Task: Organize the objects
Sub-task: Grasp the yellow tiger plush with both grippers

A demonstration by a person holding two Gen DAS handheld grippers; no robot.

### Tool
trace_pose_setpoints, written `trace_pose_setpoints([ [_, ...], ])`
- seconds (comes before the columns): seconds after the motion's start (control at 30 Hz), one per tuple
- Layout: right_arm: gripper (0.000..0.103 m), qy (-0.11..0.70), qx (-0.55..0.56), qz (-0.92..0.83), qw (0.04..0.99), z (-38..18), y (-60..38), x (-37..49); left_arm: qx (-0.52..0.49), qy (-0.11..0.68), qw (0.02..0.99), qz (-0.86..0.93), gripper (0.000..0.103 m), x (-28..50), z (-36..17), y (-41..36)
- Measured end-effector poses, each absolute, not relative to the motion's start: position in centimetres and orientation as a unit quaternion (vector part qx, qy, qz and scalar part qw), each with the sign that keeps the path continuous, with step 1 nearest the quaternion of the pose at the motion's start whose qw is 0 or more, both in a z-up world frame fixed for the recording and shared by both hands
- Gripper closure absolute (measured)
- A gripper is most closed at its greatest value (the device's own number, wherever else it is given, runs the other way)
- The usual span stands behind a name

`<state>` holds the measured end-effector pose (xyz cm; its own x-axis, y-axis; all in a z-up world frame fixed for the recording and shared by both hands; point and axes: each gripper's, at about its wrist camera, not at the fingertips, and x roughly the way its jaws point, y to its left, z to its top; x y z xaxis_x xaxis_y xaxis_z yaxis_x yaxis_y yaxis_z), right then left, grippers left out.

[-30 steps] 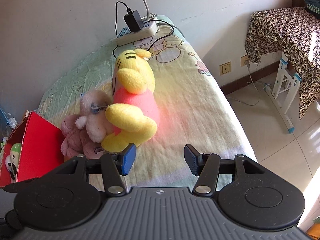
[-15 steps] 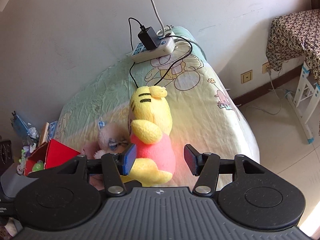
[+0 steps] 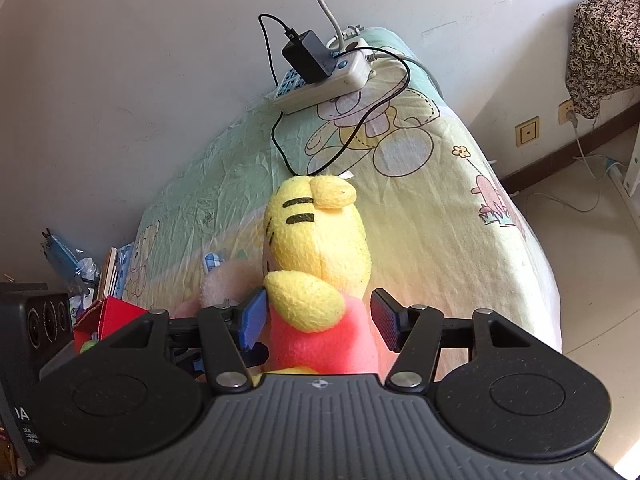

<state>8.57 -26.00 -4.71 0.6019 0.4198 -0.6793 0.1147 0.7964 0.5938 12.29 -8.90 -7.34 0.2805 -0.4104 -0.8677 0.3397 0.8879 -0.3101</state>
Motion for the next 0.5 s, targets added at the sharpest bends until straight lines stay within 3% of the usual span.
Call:
trace_pose_setpoints([
  [0.5, 0.041, 0.458, 0.364, 0.123, 0.802, -8.8, -26.2, 10.8, -0.043, 0.562, 0.786, -0.254, 0.003, 14.6, -9.7, -8.8],
])
